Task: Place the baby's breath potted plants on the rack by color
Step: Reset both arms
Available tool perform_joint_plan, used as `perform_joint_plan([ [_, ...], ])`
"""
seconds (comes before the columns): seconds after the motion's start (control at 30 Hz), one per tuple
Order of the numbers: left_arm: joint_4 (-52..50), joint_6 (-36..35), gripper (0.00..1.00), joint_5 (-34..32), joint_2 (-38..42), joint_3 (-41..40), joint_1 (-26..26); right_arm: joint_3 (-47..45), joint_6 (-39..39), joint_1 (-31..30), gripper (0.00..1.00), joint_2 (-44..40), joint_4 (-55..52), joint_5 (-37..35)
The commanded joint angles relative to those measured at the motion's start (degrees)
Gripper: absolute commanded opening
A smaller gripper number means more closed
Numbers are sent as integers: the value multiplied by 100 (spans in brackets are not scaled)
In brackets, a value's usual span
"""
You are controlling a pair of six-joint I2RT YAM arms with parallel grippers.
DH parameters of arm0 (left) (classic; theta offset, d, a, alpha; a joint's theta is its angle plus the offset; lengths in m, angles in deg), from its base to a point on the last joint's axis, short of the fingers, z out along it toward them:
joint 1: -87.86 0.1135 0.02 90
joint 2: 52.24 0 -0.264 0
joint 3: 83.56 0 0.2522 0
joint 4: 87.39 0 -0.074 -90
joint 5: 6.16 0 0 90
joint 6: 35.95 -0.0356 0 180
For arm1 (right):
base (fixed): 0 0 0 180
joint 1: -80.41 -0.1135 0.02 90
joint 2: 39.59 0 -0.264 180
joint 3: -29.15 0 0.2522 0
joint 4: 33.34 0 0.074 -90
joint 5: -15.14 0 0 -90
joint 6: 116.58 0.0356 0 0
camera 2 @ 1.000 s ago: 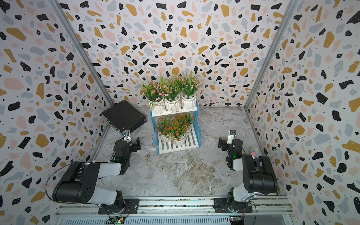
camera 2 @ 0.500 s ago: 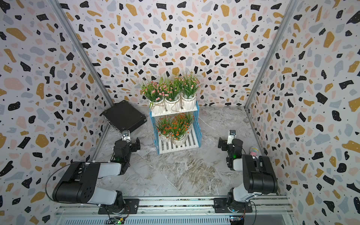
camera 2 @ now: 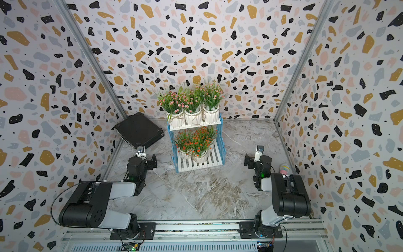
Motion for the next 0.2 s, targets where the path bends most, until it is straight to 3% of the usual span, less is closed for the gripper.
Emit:
perform_joint_plan([
  [0.0,53,48,99,88,-55,92,81,-16,-73,-18,100,-68,-53,25],
  [0.17,45,68,99,178,-32,86,128,-15,-73,-18,100,-67,-53,25],
])
